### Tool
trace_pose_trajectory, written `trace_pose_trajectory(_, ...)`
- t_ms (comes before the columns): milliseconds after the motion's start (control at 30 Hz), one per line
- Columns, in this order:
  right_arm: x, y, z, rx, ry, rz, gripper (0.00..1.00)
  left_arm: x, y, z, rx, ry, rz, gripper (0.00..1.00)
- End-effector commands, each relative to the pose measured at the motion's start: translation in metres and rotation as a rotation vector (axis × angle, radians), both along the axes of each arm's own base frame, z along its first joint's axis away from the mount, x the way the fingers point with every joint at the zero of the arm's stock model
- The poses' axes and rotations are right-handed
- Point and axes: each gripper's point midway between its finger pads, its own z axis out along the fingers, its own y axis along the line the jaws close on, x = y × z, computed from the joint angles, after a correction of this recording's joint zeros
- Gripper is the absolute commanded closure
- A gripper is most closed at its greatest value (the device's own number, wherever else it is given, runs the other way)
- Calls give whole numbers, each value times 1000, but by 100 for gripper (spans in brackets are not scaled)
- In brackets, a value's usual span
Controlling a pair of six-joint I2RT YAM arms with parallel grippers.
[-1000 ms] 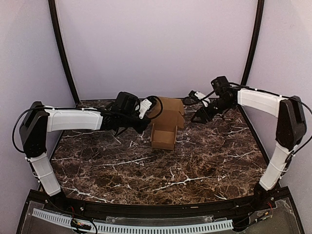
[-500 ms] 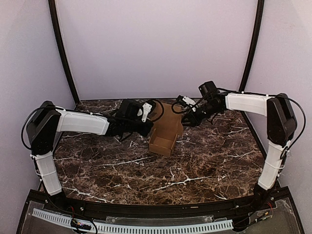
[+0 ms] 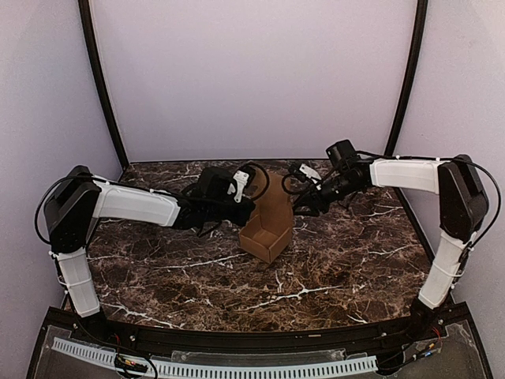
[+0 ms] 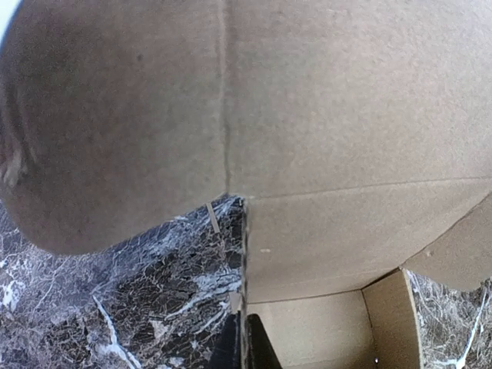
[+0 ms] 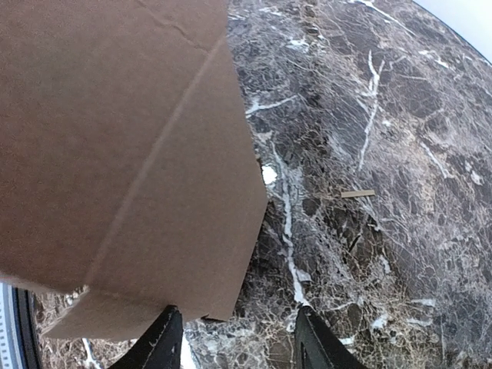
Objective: Fold the paper box
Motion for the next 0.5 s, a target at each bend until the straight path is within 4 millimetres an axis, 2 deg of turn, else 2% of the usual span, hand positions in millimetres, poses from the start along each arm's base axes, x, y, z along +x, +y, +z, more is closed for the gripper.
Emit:
trace_pose_trajectory(0,-24,7,26,93,-28,123,50,-1,6,-1,-3,-1,16,99)
trace_pose_trajectory(200,-38,15,25,153,44,194,49,-5,7,5,0,-16,-2,99)
trace_pose_trajectory(467,-30,19,16,148,63,159,49,-14,-1,13,-44,-18,-58,99)
